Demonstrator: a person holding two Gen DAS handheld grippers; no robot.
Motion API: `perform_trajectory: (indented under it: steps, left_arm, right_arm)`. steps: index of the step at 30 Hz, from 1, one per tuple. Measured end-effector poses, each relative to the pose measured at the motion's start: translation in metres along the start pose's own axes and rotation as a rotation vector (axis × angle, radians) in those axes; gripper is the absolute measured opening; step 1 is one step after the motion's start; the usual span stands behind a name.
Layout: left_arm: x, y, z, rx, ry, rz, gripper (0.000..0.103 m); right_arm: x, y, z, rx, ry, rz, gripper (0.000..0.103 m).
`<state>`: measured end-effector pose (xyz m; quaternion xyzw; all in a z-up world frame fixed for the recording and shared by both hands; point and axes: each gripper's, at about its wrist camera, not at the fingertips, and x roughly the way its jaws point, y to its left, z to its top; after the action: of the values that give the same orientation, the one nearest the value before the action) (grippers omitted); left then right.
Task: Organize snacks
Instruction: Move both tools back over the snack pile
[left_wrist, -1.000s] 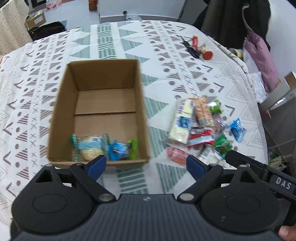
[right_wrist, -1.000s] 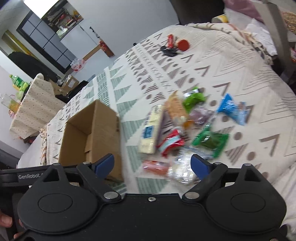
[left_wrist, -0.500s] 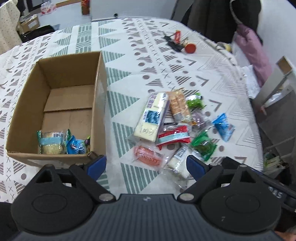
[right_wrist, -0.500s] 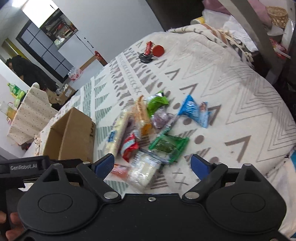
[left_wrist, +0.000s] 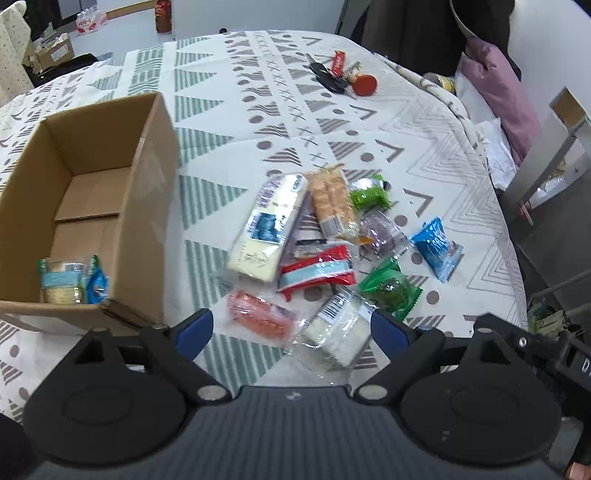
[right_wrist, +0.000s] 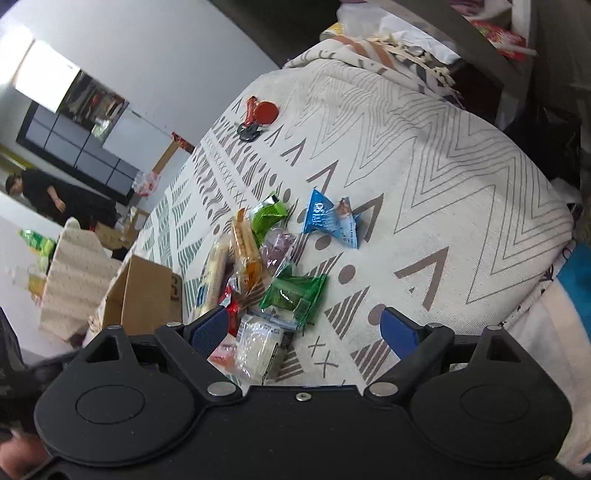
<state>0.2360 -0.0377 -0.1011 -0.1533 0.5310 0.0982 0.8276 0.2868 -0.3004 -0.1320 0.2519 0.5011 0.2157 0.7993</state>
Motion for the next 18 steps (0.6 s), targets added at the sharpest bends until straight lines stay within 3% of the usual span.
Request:
perform_trajectory:
  steps: [6,18]
  left_arm:
    - [0.023,-0.006,0.001,0.0,0.025,-0.018,0.084]
    - [0.07,-0.035,-0.006,0.077,0.152,-0.071,0.079]
  right_arm:
    - [0.019,-0.016,0.003,0.084,0.051,0.05,0.07]
    - [0.036,-0.024,0.011,0.103,0.079,0.056,0.069]
